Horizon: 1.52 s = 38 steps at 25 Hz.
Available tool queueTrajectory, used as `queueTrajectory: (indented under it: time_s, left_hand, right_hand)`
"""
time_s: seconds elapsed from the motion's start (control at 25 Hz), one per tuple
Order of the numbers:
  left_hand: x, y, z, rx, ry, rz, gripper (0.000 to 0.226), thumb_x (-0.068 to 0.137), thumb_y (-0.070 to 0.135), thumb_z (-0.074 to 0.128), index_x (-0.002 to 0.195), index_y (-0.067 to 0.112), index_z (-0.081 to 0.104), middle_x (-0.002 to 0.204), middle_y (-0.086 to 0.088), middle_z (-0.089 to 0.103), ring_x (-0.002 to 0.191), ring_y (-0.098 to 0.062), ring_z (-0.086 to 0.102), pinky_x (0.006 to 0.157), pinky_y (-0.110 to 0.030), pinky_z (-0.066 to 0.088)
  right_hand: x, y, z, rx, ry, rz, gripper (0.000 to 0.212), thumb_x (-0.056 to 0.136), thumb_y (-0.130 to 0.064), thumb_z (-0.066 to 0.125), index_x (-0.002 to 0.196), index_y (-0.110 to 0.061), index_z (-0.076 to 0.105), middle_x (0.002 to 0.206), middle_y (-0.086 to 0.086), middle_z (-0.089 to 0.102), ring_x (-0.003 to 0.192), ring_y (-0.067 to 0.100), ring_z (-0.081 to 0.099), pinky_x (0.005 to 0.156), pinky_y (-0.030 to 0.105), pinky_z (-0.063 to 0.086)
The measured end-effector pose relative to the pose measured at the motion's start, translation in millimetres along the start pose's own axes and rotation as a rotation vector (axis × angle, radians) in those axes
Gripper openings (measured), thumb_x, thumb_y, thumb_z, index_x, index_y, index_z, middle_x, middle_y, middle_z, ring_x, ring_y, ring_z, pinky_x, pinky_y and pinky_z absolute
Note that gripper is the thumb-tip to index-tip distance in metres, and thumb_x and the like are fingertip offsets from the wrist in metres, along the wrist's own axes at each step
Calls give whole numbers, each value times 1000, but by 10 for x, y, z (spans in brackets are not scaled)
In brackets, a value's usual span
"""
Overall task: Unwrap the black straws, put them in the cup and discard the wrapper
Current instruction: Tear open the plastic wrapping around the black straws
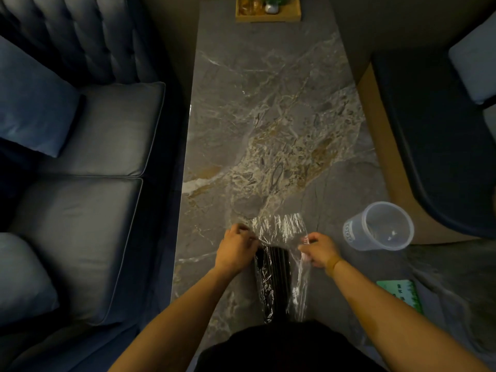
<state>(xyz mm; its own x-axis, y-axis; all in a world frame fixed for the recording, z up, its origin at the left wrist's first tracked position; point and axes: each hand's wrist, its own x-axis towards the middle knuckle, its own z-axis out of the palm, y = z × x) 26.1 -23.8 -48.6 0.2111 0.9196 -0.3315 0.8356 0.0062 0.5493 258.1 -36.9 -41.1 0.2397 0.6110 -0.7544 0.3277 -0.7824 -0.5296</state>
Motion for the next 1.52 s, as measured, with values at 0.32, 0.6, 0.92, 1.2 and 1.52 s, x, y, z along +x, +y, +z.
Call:
queueTrajectory:
  time_s: [0.32, 0.6, 0.92, 1.2, 1.52]
  left_hand:
    - [331, 367, -82, -703, 14, -512, 92, 68, 6, 83, 143, 17, 32, 129, -20, 54, 105, -32, 62, 84, -39, 56]
    - [292, 337, -447, -1176, -223, -521, 56, 77, 15, 77, 127, 27, 55, 101, 1, 73, 91, -14, 64, 72, -31, 44]
    - [108, 589, -1021, -1224, -31, -70, 15, 82, 10, 72, 81, 25, 73, 78, 3, 72, 75, -11, 68, 69, -22, 52]
    - [-162, 819, -1294, -1097, 61, 146, 11, 80, 12, 74, 81, 23, 76, 85, 7, 74, 85, -8, 65, 79, -19, 53]
    - [-139, 1048, -1430, -959, 39, 158, 20, 91, 8, 62, 87, 23, 74, 90, 15, 73, 89, -1, 64, 81, -18, 52]
  right_hand:
    - [-151, -396, 98, 297, -168, -46, 15, 91, -15, 62, 105, -13, 66, 82, 0, 62, 69, 8, 55, 59, 25, 47]
    - [-413, -589, -131, 674, -408, -100, 3, 91, -13, 59, 92, -14, 62, 103, 7, 73, 93, 22, 70, 76, 41, 58]
    - [-763, -878, -447, 707, -436, -417, 14, 80, -22, 65, 91, -19, 57, 109, 11, 73, 105, 27, 68, 90, 42, 51]
    - [-960, -835, -689, 401, -281, -637, 13, 80, -9, 70, 89, -11, 60, 96, 7, 77, 99, 19, 70, 79, 20, 56]
    - [-1324, -1314, -819, 25, -80, -816, 10, 83, -27, 71, 91, -22, 73, 82, -3, 75, 80, 9, 70, 75, 24, 58]
